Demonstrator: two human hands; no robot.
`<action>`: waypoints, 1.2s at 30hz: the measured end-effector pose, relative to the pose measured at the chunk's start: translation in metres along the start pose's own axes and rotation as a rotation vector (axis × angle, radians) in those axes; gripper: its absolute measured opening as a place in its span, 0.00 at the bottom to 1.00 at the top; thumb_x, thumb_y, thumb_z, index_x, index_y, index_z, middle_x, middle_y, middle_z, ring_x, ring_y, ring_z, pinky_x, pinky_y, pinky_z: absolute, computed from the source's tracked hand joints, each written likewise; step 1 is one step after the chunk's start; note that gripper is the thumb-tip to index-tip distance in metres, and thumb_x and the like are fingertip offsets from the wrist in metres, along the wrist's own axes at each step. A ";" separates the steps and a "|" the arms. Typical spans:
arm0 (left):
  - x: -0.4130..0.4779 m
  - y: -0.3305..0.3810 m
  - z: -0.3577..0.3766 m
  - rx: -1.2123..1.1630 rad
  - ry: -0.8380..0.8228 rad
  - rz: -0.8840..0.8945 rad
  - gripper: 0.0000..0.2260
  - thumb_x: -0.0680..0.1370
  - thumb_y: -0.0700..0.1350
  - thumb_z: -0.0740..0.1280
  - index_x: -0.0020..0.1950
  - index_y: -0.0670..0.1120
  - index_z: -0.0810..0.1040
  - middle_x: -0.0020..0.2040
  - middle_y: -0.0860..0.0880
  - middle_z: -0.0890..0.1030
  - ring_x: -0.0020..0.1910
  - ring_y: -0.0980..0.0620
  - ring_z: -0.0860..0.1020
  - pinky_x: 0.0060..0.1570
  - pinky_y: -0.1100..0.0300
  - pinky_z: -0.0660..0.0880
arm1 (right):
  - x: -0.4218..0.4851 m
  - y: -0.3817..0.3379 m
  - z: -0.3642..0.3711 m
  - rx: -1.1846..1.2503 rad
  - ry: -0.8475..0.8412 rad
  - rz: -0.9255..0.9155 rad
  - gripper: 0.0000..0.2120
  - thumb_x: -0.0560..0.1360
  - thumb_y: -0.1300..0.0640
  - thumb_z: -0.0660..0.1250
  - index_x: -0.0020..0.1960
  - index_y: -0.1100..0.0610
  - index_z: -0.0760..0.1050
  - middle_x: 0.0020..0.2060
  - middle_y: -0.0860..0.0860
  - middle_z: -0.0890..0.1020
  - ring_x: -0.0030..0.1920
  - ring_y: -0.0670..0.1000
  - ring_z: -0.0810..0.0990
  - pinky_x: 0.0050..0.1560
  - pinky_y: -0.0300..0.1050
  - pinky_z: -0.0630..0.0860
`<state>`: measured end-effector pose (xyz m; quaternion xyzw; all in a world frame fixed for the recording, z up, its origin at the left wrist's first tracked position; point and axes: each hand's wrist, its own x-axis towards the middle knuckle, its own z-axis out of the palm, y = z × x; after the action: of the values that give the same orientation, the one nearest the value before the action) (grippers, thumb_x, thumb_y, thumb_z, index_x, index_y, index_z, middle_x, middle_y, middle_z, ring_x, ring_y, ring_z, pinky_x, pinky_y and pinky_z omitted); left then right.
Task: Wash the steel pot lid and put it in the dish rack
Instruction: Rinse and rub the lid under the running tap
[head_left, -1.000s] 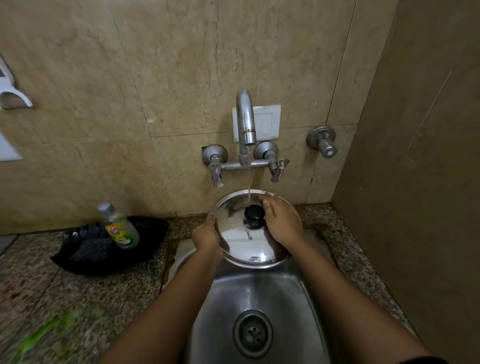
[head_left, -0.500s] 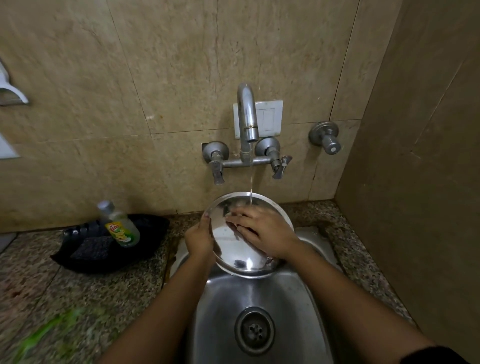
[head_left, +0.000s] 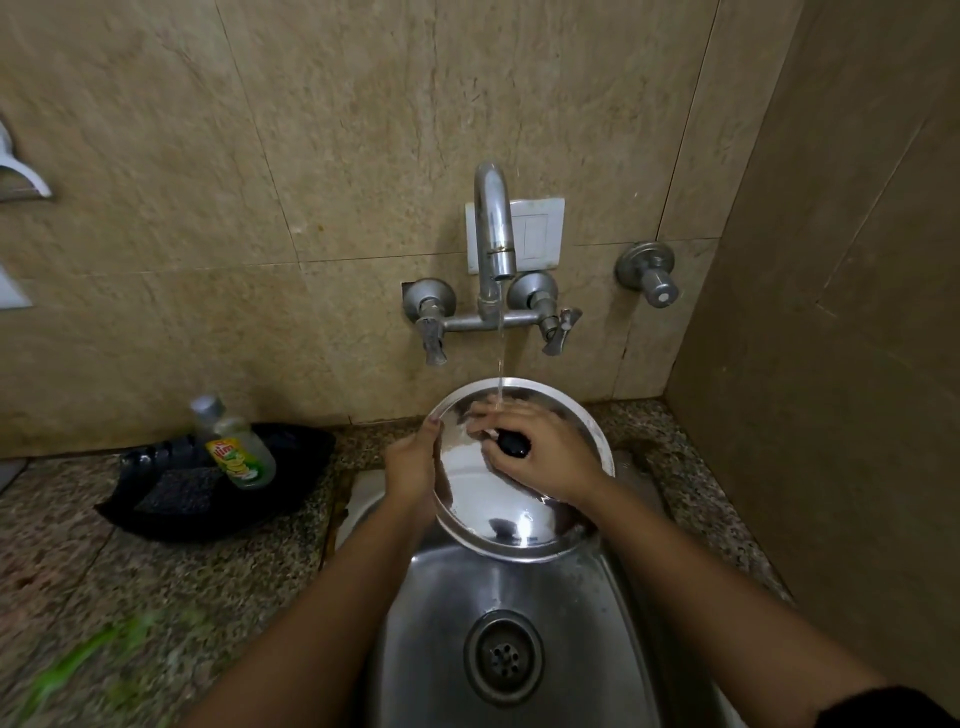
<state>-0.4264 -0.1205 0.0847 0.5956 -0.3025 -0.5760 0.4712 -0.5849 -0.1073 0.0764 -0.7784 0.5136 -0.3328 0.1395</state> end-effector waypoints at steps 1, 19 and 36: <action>-0.002 -0.003 0.004 -0.019 0.048 0.008 0.14 0.79 0.50 0.64 0.44 0.40 0.79 0.39 0.42 0.80 0.38 0.45 0.79 0.46 0.50 0.77 | -0.002 -0.004 0.006 -0.009 0.117 0.086 0.14 0.73 0.51 0.66 0.58 0.45 0.80 0.62 0.42 0.79 0.64 0.42 0.74 0.63 0.41 0.72; -0.006 -0.016 0.008 0.094 0.016 0.162 0.19 0.81 0.51 0.60 0.36 0.42 0.79 0.32 0.45 0.80 0.34 0.47 0.79 0.39 0.57 0.75 | 0.006 -0.042 0.014 -0.688 -0.201 0.193 0.23 0.80 0.50 0.52 0.71 0.59 0.67 0.70 0.57 0.72 0.69 0.55 0.69 0.71 0.51 0.61; 0.009 -0.011 -0.020 0.017 0.148 0.029 0.18 0.79 0.54 0.62 0.37 0.43 0.77 0.36 0.43 0.79 0.42 0.42 0.79 0.50 0.46 0.77 | -0.070 0.010 -0.003 -0.438 -0.417 -0.278 0.25 0.82 0.48 0.48 0.78 0.44 0.47 0.78 0.43 0.50 0.77 0.42 0.45 0.76 0.47 0.41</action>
<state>-0.4073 -0.1205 0.0689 0.6361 -0.2804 -0.5211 0.4952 -0.6114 -0.0490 0.0470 -0.9039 0.4222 -0.0637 0.0243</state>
